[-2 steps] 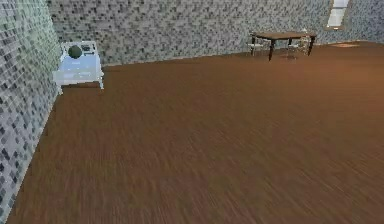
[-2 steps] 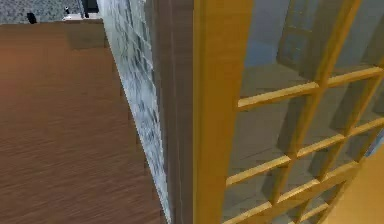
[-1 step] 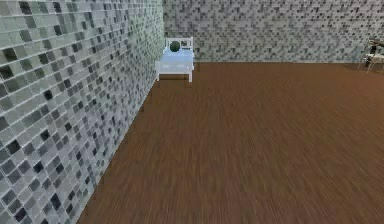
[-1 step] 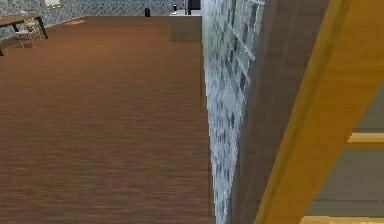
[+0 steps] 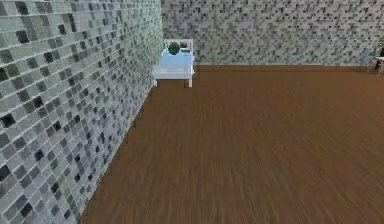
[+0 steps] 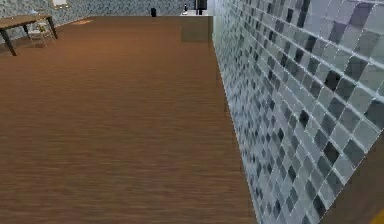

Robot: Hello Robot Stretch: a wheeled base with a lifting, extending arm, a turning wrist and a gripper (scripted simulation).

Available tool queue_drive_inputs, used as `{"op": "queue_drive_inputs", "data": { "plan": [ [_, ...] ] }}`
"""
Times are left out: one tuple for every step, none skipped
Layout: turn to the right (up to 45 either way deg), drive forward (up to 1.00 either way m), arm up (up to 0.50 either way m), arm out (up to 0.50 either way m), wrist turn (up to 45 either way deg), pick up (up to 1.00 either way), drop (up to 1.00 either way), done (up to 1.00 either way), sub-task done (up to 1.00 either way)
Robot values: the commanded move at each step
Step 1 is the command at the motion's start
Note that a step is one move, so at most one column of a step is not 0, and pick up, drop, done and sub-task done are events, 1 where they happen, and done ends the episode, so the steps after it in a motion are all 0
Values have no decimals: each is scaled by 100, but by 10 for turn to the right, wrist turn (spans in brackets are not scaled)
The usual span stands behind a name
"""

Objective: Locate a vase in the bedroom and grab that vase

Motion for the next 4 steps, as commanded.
{"op": "queue_drive_inputs", "data": {
  "plan": [
    [450,0,0,0,0,0,0,0,0],
    [120,0,0,0,0,0,0,0,0],
    [0,100,0,0,0,0,0,0,0],
    [0,100,0,0,0,0,0,0,0]
  ]
}}
